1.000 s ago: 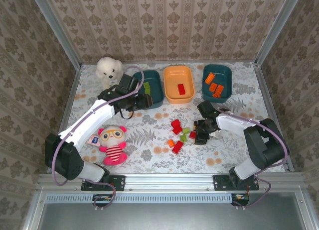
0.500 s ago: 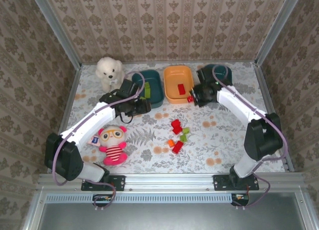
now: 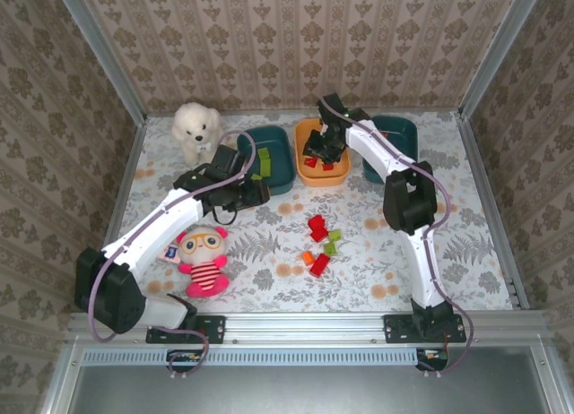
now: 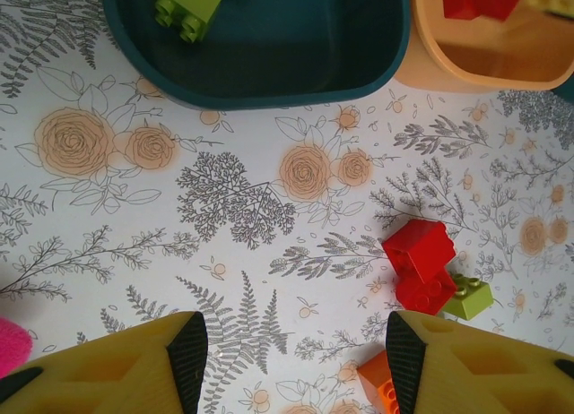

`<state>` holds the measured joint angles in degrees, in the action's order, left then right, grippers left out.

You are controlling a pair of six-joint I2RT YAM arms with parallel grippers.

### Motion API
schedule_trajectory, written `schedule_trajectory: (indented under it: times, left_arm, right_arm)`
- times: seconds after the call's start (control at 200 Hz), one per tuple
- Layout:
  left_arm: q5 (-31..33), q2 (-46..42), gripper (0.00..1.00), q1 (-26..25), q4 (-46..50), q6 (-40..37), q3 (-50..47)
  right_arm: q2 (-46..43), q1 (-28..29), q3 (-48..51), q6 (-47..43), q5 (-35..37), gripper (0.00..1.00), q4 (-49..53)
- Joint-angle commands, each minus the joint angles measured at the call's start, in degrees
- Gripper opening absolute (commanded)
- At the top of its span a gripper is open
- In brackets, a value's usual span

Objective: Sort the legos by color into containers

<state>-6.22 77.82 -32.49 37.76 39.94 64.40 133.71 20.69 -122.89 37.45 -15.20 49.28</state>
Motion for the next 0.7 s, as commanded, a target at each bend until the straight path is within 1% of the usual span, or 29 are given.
schedule_trajectory:
  times: [0.0,0.095,0.185,0.245,0.34,0.395,0.445,0.525,0.635,0.695]
  left_arm:
    - [1.0,-2.6,0.58,0.5,1.0,1.8,-1.2]
    - [1.3,-3.2,0.58,0.5,1.2,2.2,-1.6]
    - [1.4,-3.5,0.58,0.3,1.3,2.4,-1.7]
    - [1.2,-3.6,0.58,0.3,1.3,2.4,-1.8]
    - [0.9,-3.6,0.58,0.2,1.3,2.2,-1.9]
    - [0.7,-3.7,0.58,0.1,1.3,2.1,-2.0]
    - [0.7,-3.9,0.58,0.1,1.5,1.9,-2.0]
    - [0.7,-4.2,0.59,0.1,1.5,1.6,-1.7]
    - [0.0,-3.9,0.59,0.1,1.6,0.5,-0.9]
    - [-0.8,-3.4,0.59,-0.1,1.5,-0.4,-0.3]
  right_arm:
    - [3.4,0.1,-4.9,-6.7,-1.6,0.21,8.2]
    - [6.4,0.2,-7.4,-7.5,-2.1,0.24,11.1]
    - [7.8,0.2,-8.8,-8.1,-2.0,0.32,12.8]
    - [7.7,0.1,-9.4,-8.3,-1.6,0.39,13.0]
    - [7.3,0.1,-11.5,-8.5,-1.5,0.55,14.0]
    - [6.9,0.1,-13.5,-8.5,-1.4,0.59,14.9]
    - [5.9,0.2,-14.8,-8.2,-1.2,0.61,15.2]
    - [2.8,0.1,-15.2,-7.6,-0.7,0.62,14.4]
    - [-2.5,0.2,-15.0,-6.9,1.0,0.61,12.9]
    - [-6.3,0.4,-13.4,-6.9,2.9,0.60,11.5]
